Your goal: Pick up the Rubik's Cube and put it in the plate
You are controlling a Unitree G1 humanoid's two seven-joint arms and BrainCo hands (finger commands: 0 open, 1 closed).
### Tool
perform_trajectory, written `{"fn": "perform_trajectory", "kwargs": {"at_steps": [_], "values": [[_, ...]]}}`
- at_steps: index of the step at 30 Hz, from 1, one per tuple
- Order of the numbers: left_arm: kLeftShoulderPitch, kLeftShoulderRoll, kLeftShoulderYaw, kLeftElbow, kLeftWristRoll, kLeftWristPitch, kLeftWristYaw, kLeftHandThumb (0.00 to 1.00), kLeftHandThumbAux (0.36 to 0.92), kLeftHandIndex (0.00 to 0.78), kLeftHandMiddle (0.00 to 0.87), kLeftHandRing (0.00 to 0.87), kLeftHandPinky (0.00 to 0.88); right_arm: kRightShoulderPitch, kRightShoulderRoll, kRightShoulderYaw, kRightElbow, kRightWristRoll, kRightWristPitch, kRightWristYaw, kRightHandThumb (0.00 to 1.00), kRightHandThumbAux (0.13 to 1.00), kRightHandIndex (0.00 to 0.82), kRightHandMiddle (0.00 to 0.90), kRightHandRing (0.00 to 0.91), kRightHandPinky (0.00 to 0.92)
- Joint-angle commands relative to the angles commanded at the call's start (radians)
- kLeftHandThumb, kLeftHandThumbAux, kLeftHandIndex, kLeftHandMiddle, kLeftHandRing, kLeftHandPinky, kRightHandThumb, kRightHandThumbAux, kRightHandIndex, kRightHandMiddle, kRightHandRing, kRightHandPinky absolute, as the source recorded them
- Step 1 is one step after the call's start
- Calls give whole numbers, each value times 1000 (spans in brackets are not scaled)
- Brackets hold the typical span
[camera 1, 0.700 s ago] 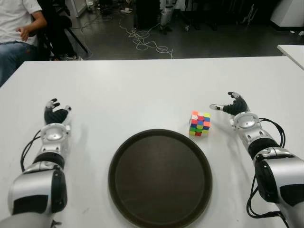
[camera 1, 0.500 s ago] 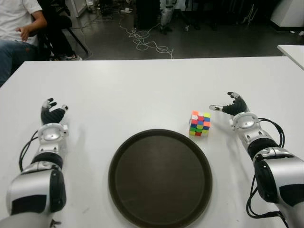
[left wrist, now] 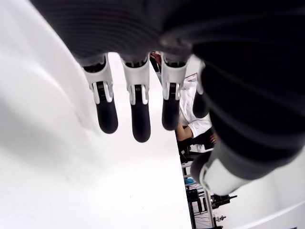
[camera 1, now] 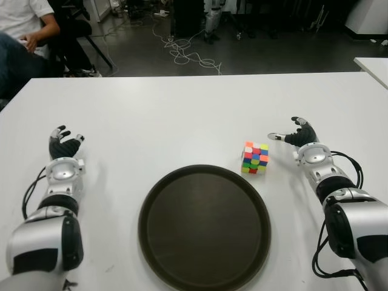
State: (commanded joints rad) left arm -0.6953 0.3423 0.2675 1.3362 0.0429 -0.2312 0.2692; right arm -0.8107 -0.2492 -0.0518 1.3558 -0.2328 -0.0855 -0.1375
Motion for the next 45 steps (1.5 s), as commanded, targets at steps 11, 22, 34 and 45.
{"fn": "perform_trajectory", "kwargs": {"at_steps": [11, 22, 34, 45], "values": [[0, -18, 2, -3, -7, 11, 29, 77, 740, 73, 147, 168, 164, 8, -19, 9, 0, -11, 10, 9, 0, 797, 135, 136, 149, 170], [0, -39, 9, -9, -17, 5, 44, 111, 689, 64, 143, 162, 170, 11, -34, 7, 0, -7, 9, 24, 0, 823, 168, 270, 328, 327], [-12, -34, -23, -17, 2, 1, 51, 134, 730, 119, 185, 218, 269, -2, -43, -8, -5, 10, 10, 40, 0, 842, 156, 339, 428, 419], [-6, -34, -53, -23, 25, -13, 56, 122, 735, 130, 169, 203, 241, -4, -38, 15, -4, -7, 17, 32, 0, 818, 124, 234, 279, 247]]}}
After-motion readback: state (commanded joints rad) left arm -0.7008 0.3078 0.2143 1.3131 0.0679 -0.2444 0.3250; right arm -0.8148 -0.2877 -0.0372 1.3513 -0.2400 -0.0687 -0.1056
